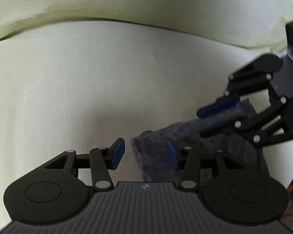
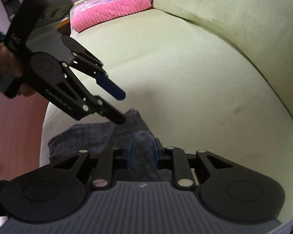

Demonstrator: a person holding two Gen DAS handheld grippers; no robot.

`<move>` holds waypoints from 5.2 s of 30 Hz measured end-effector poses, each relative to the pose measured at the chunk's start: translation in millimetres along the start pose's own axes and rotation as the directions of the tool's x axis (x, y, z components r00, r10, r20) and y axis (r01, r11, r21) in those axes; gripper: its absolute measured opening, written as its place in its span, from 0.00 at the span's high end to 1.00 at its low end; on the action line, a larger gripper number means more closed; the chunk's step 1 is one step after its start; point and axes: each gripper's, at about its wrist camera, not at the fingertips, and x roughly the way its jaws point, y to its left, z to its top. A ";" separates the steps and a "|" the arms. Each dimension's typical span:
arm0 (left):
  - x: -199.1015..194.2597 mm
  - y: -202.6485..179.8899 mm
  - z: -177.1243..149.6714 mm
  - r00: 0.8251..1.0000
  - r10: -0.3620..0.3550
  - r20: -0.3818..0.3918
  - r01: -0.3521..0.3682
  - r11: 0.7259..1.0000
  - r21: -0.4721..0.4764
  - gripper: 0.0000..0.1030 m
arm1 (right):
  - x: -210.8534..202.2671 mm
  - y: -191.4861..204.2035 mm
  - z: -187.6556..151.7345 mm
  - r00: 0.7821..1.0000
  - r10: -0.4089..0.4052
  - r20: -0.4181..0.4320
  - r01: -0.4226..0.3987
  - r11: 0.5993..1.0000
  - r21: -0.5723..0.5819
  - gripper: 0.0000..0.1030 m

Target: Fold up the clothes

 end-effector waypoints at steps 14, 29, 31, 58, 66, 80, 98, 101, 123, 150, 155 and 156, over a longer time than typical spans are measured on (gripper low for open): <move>2.6 9.9 4.6 0.999 -0.006 -0.040 0.011 0.994 0.108 0.49 | 26.2 -16.6 14.7 0.976 0.197 -0.088 -0.203 0.977 -0.065 0.95; -11.7 22.5 -6.4 0.999 0.027 -0.032 -0.022 0.991 0.135 0.49 | 31.6 -8.4 3.0 1.000 -0.020 -0.023 0.019 0.999 -0.033 0.64; -13.4 23.0 -4.8 0.998 0.039 -0.039 -0.034 0.991 0.129 0.49 | 19.8 -14.7 9.3 1.000 0.014 0.025 -0.015 1.000 0.015 0.63; -40.8 44.7 -20.8 0.999 0.036 -0.030 -0.034 0.998 0.061 0.49 | 10.5 -33.2 13.6 0.934 -0.327 0.145 0.283 0.923 0.261 0.79; -52.1 -7.7 -16.6 0.999 -0.051 -0.011 0.051 0.998 0.048 0.49 | -94.2 9.6 -87.6 0.924 -0.370 0.093 0.284 0.830 0.481 0.87; -44.6 -59.0 -72.4 0.992 0.117 0.052 -0.123 0.981 0.149 0.52 | -106.1 61.9 -233.8 0.945 -0.328 0.003 0.225 0.656 0.720 0.86; -8.6 -88.1 -104.9 0.994 0.076 0.085 -0.098 0.948 0.303 0.46 | -85.2 96.6 -286.8 0.883 -0.445 0.151 0.112 0.513 0.851 1.00; -14.3 -91.5 -110.7 0.990 0.095 0.101 -0.123 0.937 0.327 0.46 | -90.2 91.2 -306.2 0.896 -0.417 0.153 0.085 0.499 0.862 1.00; -5.9 -99.8 -96.8 0.975 0.162 0.151 -0.189 0.964 0.186 0.51 | -78.8 54.7 -278.4 0.907 -0.391 0.155 0.047 0.460 0.887 1.00; 11.9 -68.7 -74.4 0.903 0.070 0.424 -0.199 0.943 0.267 0.51 | -41.8 21.5 -196.9 0.823 -0.485 0.297 0.290 0.807 0.514 0.95; 15.7 -51.1 -71.8 0.883 0.115 0.456 -0.246 0.939 0.239 0.46 | -44.2 5.2 -211.7 0.742 -0.639 0.202 0.453 0.701 0.550 1.00; 11.0 -47.3 -68.7 0.879 0.141 0.455 -0.261 0.942 0.212 0.47 | -47.1 8.5 -211.8 0.717 -0.675 0.173 0.497 0.669 0.553 0.92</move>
